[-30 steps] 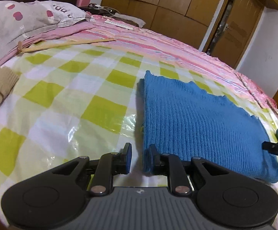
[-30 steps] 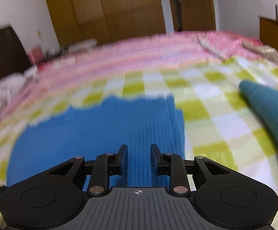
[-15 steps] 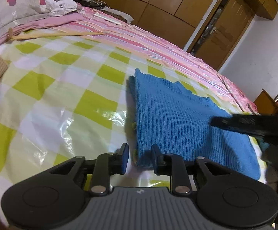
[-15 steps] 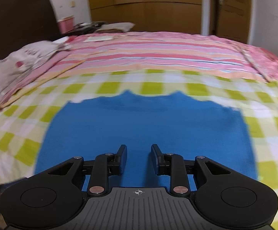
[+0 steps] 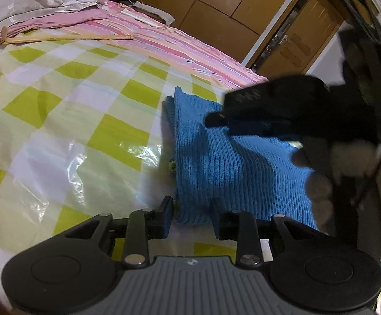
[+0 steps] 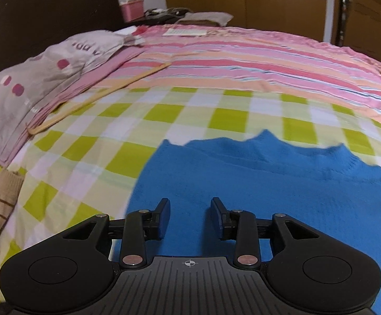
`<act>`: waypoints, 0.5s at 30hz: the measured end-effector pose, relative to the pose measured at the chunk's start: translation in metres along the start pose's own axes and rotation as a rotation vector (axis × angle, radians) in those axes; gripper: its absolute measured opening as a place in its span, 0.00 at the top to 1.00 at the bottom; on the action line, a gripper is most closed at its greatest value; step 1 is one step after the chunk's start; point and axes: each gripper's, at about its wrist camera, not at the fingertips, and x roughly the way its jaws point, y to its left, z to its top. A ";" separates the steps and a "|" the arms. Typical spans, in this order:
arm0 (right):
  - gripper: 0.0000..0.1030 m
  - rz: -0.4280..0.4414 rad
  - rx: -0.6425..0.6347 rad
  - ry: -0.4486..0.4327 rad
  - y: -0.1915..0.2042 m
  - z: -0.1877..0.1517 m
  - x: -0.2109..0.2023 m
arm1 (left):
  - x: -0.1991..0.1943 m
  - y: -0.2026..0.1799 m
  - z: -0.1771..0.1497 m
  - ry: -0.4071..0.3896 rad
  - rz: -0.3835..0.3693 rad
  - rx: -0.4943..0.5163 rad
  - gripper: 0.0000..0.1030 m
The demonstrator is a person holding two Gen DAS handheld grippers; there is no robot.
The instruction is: Fold small clothes
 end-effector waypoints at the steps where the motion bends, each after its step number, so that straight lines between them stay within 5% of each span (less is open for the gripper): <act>1: 0.67 0.005 -0.006 0.006 0.003 0.003 0.004 | 0.000 0.000 0.000 0.001 -0.001 0.000 0.64; 15: 0.57 -0.011 -0.117 0.061 0.045 0.026 0.049 | 0.004 -0.001 -0.001 0.010 -0.013 0.011 0.64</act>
